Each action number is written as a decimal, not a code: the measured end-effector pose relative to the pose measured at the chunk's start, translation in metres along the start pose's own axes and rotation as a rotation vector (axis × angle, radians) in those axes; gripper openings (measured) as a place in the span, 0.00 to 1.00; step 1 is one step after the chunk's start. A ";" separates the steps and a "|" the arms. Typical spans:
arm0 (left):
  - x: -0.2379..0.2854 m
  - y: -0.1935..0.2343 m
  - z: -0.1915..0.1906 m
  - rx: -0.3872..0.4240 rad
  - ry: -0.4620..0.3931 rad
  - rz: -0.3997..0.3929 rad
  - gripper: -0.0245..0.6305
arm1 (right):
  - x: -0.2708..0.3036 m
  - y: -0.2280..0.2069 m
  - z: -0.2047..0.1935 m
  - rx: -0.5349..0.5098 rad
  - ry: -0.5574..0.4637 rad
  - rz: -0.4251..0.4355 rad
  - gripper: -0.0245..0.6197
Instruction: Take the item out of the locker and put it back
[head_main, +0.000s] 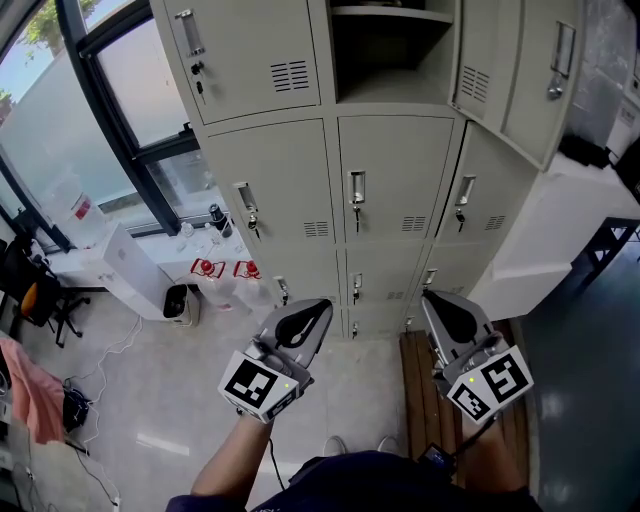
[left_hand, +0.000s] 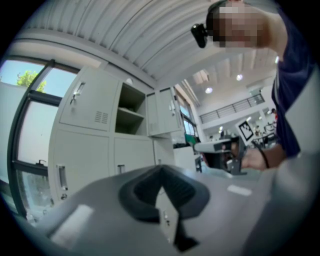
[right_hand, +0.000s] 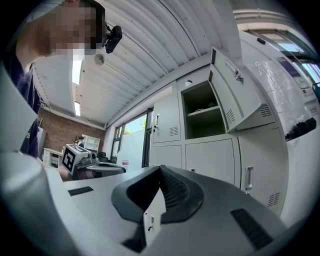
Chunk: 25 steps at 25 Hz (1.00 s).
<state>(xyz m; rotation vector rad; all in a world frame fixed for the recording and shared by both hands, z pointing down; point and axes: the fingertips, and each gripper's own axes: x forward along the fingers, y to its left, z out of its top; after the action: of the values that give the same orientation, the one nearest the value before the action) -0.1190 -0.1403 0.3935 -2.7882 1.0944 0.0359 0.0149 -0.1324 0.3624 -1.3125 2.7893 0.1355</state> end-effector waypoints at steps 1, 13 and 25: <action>0.002 -0.001 0.002 0.002 -0.003 0.000 0.04 | 0.000 -0.001 0.000 0.001 -0.001 0.002 0.05; 0.015 -0.014 0.009 0.015 -0.002 0.000 0.04 | 0.001 0.002 0.001 -0.022 0.004 0.049 0.05; 0.024 -0.018 0.010 0.014 -0.017 -0.010 0.04 | 0.001 -0.002 -0.001 -0.026 0.011 0.057 0.05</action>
<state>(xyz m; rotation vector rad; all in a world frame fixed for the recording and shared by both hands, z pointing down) -0.0889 -0.1417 0.3836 -2.7757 1.0728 0.0504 0.0164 -0.1344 0.3629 -1.2427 2.8447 0.1677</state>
